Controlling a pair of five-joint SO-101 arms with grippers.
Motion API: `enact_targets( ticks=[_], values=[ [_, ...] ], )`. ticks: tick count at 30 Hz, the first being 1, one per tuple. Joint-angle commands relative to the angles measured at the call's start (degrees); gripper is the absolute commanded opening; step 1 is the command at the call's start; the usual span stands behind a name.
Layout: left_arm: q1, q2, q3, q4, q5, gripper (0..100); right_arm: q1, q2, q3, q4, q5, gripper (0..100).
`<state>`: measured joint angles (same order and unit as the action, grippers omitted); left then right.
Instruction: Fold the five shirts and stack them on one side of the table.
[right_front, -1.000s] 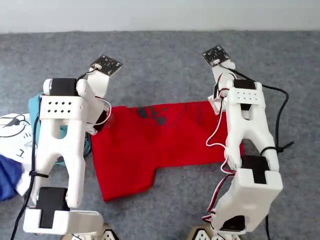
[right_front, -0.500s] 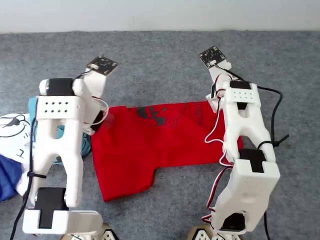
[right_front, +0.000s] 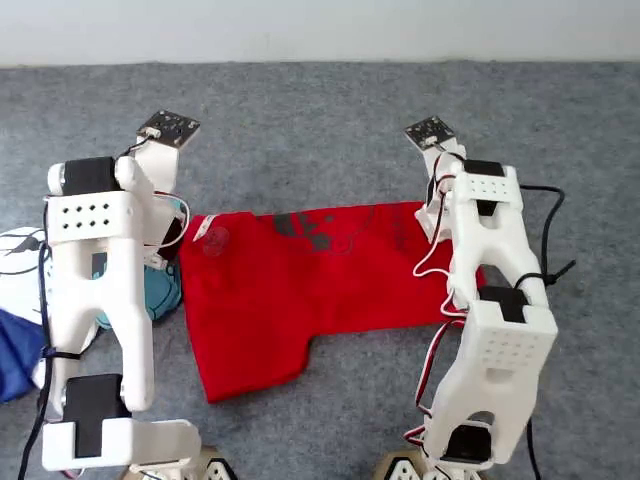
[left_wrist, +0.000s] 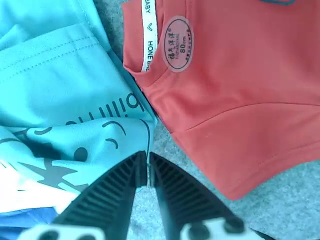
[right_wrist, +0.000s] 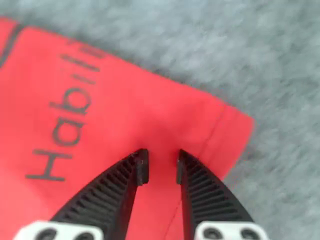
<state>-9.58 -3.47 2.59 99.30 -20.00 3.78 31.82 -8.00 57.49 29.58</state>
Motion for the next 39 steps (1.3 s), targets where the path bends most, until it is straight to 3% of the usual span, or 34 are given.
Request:
enact_targets(
  ticks=[1, 9, 16, 20, 24, 34, 39],
  values=[
    [-0.53, -2.55, -2.15, 1.14, -0.26, 2, 1.63, -1.54, -4.22, -3.47, -0.35, 10.6],
    [-0.26, -8.88, -1.19, 1.14, -0.18, 2, -1.45, -10.77, -10.46, 14.64, -0.62, 10.8],
    [-0.53, -14.59, 8.13, 1.14, -0.35, 2, -1.98, -15.96, -10.64, 33.19, -0.70, 11.0],
    [-0.53, -17.58, 10.33, 1.14, -0.35, 2, -0.66, -17.19, -10.73, 44.70, -0.70, 18.4],
    [-0.53, -18.73, 10.33, 1.14, -0.35, 2, 3.82, -17.80, -9.49, 45.41, 0.18, 24.1],
    [-0.44, -19.08, 10.33, 1.14, -0.26, 2, 6.37, -20.88, 5.98, 44.88, 17.85, 24.3],
    [-0.44, -18.81, 10.42, 1.14, -0.26, 2, 7.69, -20.79, 8.53, 38.90, 23.21, 24.3]
  ],
)
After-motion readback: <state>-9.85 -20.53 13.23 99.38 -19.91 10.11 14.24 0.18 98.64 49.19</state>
